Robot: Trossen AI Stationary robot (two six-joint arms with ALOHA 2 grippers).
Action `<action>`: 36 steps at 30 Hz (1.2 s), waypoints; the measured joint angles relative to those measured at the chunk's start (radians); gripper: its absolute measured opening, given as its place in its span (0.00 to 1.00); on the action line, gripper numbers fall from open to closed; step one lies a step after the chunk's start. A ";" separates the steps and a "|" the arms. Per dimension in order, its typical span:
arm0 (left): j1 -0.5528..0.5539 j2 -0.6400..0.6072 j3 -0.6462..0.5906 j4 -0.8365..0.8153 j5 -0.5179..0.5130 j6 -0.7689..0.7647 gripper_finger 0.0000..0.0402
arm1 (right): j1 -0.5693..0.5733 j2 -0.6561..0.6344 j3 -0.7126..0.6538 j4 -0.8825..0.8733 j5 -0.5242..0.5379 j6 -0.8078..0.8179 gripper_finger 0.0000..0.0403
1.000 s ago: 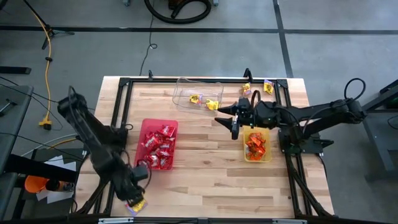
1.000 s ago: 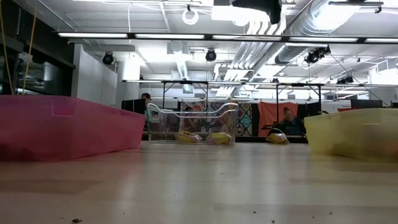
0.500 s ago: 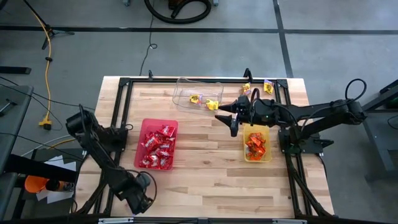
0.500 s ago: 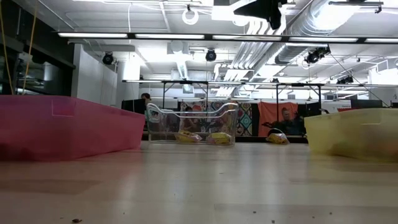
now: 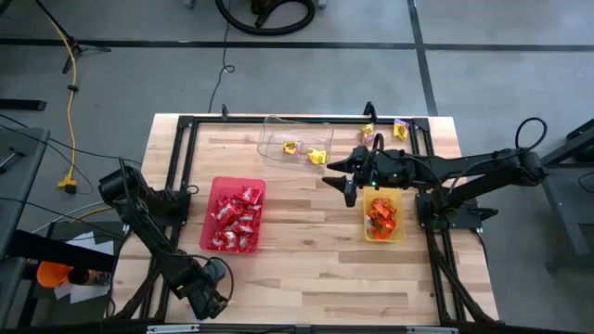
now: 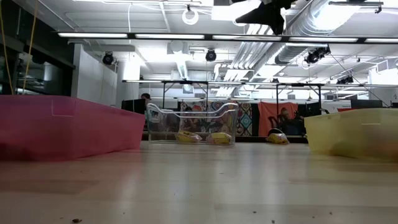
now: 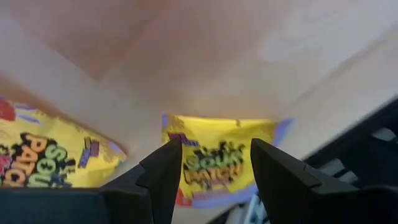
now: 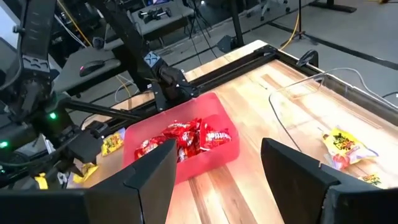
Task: Sort candy
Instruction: Put the yellow candy into the transparent bin
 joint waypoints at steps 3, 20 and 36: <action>0.000 0.030 -0.001 0.001 -0.003 -0.002 0.45 | 0.000 0.000 0.000 -0.009 0.000 0.007 0.57; 0.002 -0.034 -0.002 -0.104 -0.025 0.125 0.04 | 0.000 0.000 0.000 -0.014 0.000 0.002 0.57; 0.422 -0.684 0.001 -0.011 -0.508 1.047 0.00 | 0.014 -0.033 -0.001 0.221 -0.142 0.140 0.57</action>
